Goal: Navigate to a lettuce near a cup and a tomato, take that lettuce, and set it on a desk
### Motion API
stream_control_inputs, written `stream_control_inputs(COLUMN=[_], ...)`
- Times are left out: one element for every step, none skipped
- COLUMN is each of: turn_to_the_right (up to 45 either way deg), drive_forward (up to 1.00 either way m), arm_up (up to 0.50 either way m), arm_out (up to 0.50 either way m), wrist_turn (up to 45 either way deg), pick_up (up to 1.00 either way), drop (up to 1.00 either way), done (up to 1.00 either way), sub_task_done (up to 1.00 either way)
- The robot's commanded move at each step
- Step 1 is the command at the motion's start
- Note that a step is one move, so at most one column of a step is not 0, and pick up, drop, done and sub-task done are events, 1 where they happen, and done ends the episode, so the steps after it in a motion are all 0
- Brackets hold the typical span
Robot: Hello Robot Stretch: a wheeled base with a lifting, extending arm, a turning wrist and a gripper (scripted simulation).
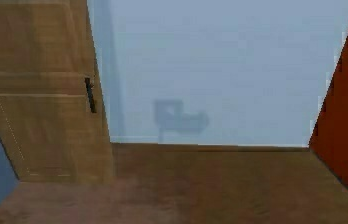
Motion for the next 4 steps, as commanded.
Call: stream_control_inputs(turn_to_the_right=[-36.0, 0.0, -45.0, -12.0], drive_forward=[0.0, 0.45, 0.0, 0.0], arm_up=[0.0, 0.0, 0.0, 0.0], arm_out=[0.0, 0.0, 0.0, 0.0], wrist_turn=[0.0, 0.0, 0.0, 0.0], pick_up=[0.0, 0.0, 0.0, 0.0], drop=[0.0, 0.0, 0.0, 0.0], done=[0.0, 0.0, 0.0, 0.0], sub_task_done=[0.0, 0.0, 0.0, 0.0])
